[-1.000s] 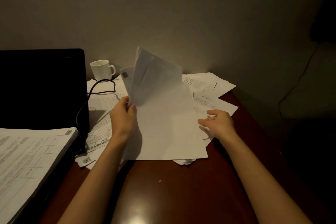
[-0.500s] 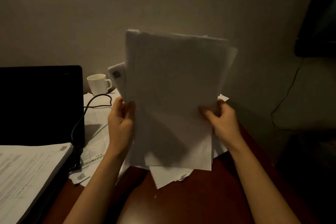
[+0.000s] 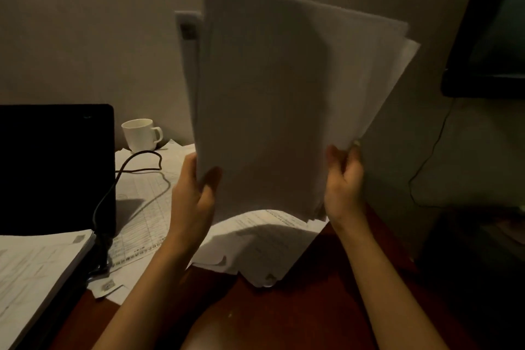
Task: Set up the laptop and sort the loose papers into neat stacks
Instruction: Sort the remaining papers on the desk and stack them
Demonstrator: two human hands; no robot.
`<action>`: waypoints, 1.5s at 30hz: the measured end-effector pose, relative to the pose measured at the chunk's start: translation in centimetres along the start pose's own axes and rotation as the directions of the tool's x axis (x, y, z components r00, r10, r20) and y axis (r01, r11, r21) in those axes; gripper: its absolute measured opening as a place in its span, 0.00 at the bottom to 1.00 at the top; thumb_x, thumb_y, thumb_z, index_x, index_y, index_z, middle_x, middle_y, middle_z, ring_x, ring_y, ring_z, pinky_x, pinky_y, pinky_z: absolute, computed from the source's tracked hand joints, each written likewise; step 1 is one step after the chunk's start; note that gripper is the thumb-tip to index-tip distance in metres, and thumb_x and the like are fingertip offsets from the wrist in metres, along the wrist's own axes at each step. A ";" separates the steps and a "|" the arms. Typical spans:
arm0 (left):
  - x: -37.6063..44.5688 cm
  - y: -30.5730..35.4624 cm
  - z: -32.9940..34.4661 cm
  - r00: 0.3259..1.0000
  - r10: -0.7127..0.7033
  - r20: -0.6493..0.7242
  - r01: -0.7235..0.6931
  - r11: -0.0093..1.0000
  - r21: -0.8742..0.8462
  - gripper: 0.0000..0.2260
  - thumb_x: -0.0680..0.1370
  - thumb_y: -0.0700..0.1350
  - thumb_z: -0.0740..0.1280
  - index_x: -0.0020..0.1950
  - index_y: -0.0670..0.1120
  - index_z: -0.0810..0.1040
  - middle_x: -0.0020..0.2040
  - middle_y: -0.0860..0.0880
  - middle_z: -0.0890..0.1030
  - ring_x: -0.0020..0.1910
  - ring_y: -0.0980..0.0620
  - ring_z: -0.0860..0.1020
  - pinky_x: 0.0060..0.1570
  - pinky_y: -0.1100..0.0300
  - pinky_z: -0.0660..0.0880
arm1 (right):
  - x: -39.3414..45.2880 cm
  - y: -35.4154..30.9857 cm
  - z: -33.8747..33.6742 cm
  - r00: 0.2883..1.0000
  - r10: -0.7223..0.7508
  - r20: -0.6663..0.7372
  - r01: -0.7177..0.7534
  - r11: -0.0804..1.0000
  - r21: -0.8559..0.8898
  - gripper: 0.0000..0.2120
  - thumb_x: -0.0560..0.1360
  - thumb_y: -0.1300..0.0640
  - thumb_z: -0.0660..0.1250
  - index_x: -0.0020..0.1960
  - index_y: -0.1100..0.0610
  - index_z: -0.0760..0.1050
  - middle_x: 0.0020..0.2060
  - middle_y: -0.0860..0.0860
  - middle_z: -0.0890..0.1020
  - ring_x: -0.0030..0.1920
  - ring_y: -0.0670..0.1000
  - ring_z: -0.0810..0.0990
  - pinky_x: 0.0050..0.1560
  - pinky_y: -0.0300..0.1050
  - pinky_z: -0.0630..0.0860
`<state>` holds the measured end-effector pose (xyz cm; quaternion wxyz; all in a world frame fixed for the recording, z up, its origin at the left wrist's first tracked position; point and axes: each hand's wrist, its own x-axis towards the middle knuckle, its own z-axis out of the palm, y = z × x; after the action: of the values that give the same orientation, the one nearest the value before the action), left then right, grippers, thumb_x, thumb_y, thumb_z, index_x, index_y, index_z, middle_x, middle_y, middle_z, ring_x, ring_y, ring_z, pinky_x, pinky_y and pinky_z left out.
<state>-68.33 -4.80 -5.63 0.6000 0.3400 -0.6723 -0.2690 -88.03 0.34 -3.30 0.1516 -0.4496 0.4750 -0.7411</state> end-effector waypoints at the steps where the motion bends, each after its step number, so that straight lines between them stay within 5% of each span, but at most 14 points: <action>1: 0.1 -0.2 -0.2 1.000 -0.009 0.025 0.009 1.000 0.001 0.08 0.76 0.54 0.62 0.54 0.62 0.69 0.50 0.63 0.77 0.50 0.60 0.77 0.48 0.55 0.77 | -0.1 0.1 -0.1 0.999 0.009 0.033 -0.008 0.999 -0.032 0.11 0.80 0.52 0.58 0.61 0.46 0.66 0.53 0.35 0.74 0.54 0.27 0.73 0.58 0.27 0.67; 5: 0.1 -0.7 0.0 0.998 -0.020 0.060 0.022 0.999 -0.027 0.18 0.72 0.62 0.58 0.59 0.58 0.73 0.50 0.66 0.78 0.51 0.63 0.77 0.50 0.57 0.75 | -0.4 0.6 -0.3 0.986 0.027 0.163 0.003 0.983 -0.185 0.09 0.81 0.54 0.57 0.58 0.41 0.64 0.48 0.30 0.71 0.45 0.22 0.71 0.46 0.18 0.65; 9: -0.1 -0.5 0.5 0.996 -0.058 0.071 0.063 0.996 -0.066 0.23 0.75 0.58 0.59 0.67 0.51 0.70 0.57 0.59 0.78 0.57 0.59 0.76 0.53 0.61 0.74 | -0.4 1.1 0.0 0.972 -0.057 0.230 0.128 0.944 -0.306 0.14 0.81 0.59 0.57 0.66 0.57 0.69 0.55 0.44 0.78 0.54 0.40 0.76 0.59 0.37 0.72; 14: -0.3 -2.8 0.0 0.943 -0.311 0.115 0.323 0.941 -0.102 0.14 0.80 0.54 0.59 0.61 0.49 0.73 0.54 0.50 0.80 0.56 0.47 0.78 0.49 0.58 0.75 | -0.7 2.8 -0.3 0.975 0.144 0.169 -0.101 0.965 -0.241 0.13 0.80 0.58 0.60 0.64 0.56 0.72 0.49 0.43 0.78 0.51 0.44 0.77 0.50 0.32 0.72; 17: -0.8 -2.3 0.7 0.947 -0.315 0.069 0.318 0.947 -0.051 0.09 0.81 0.49 0.57 0.51 0.49 0.76 0.47 0.51 0.80 0.50 0.46 0.79 0.44 0.57 0.76 | -0.6 3.2 -0.2 0.981 0.174 0.086 -0.144 0.950 -0.277 0.06 0.80 0.60 0.61 0.52 0.56 0.76 0.42 0.45 0.80 0.46 0.48 0.78 0.43 0.36 0.74; 20: -0.2 -1.9 0.7 0.927 -0.374 -0.019 0.368 0.919 -0.142 0.18 0.83 0.53 0.48 0.49 0.50 0.76 0.45 0.49 0.81 0.44 0.50 0.79 0.44 0.56 0.76 | 0.6 3.6 -1.2 0.970 0.213 -0.119 -0.236 0.946 -0.222 0.07 0.79 0.63 0.61 0.53 0.61 0.77 0.46 0.52 0.81 0.49 0.53 0.79 0.52 0.47 0.76; 22: -0.3 -4.0 0.4 0.935 -0.354 0.025 0.344 0.921 0.183 0.18 0.83 0.55 0.49 0.58 0.49 0.75 0.53 0.46 0.80 0.51 0.49 0.79 0.52 0.51 0.75 | 1.1 4.3 -2.1 0.917 0.305 -0.258 -0.355 0.917 -0.180 0.12 0.79 0.63 0.61 0.60 0.66 0.75 0.53 0.55 0.80 0.54 0.54 0.78 0.57 0.48 0.75; 24: -1.0 -6.2 0.3 0.929 -0.340 0.146 0.127 0.664 0.737 0.21 0.80 0.59 0.55 0.69 0.49 0.69 0.66 0.48 0.74 0.62 0.50 0.72 0.60 0.52 0.70 | 1.0 5.5 -2.7 0.825 0.442 -0.353 -0.496 0.865 -0.078 0.14 0.79 0.63 0.60 0.64 0.65 0.73 0.55 0.56 0.78 0.55 0.55 0.77 0.58 0.50 0.75; 25: -1.3 -6.8 0.5 0.928 -0.331 0.174 0.031 0.533 0.846 0.25 0.79 0.62 0.56 0.71 0.49 0.67 0.69 0.49 0.71 0.65 0.49 0.69 0.62 0.52 0.68 | 0.7 6.0 -2.8 0.767 0.510 -0.388 -0.557 0.831 -0.009 0.15 0.79 0.63 0.60 0.65 0.65 0.72 0.56 0.57 0.77 0.55 0.55 0.77 0.59 0.50 0.75; 30: -1.1 -6.2 0.5 0.929 -0.338 0.148 -0.004 0.392 0.920 0.37 0.66 0.75 0.60 0.61 0.47 0.73 0.60 0.47 0.72 0.57 0.48 0.69 0.56 0.53 0.69 | 0.6 6.6 -3.5 0.554 0.744 -0.372 -0.691 0.661 0.292 0.15 0.80 0.64 0.59 0.66 0.63 0.70 0.58 0.60 0.77 0.46 0.56 0.79 0.51 0.47 0.78; 35: -0.5 -5.1 -0.2 0.861 -0.498 0.107 0.131 0.419 0.898 0.35 0.59 0.74 0.69 0.50 0.48 0.69 0.49 0.51 0.74 0.43 0.54 0.72 0.38 0.58 0.72 | 0.6 5.4 -3.7 0.493 0.844 -0.212 -0.703 0.530 0.474 0.16 0.79 0.65 0.60 0.67 0.62 0.69 0.57 0.60 0.73 0.58 0.59 0.75 0.56 0.51 0.75; 39: -0.4 -4.4 -0.2 0.813 -0.563 0.146 0.080 0.357 0.931 0.29 0.61 0.74 0.68 0.41 0.48 0.72 0.38 0.51 0.75 0.36 0.54 0.73 0.35 0.60 0.73 | 0.4 5.5 -3.2 0.539 0.831 -0.137 -0.729 0.542 0.417 0.14 0.80 0.65 0.60 0.65 0.62 0.70 0.48 0.58 0.76 0.45 0.56 0.76 0.50 0.51 0.77; 42: -0.6 -4.1 0.0 0.840 -0.503 0.204 0.089 0.499 0.862 0.21 0.66 0.65 0.72 0.43 0.49 0.75 0.38 0.54 0.74 0.35 0.56 0.74 0.32 0.62 0.76 | 0.4 6.0 -3.2 0.555 0.825 -0.102 -0.749 0.549 0.370 0.12 0.80 0.64 0.60 0.63 0.61 0.71 0.43 0.57 0.77 0.41 0.56 0.78 0.44 0.53 0.79; 45: -0.5 -3.8 -0.1 0.860 -0.448 0.242 0.163 0.693 0.702 0.15 0.69 0.57 0.74 0.47 0.49 0.75 0.41 0.54 0.77 0.40 0.54 0.77 0.39 0.55 0.80 | 0.5 6.0 -3.3 0.547 0.833 -0.082 -0.759 0.535 0.372 0.12 0.80 0.63 0.61 0.63 0.61 0.72 0.46 0.58 0.78 0.49 0.59 0.79 0.51 0.56 0.78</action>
<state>-67.72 -6.77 -8.90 0.2371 0.5770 -0.7617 -0.1752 -92.16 -1.11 -8.56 0.4786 -0.0563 0.5274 -0.6998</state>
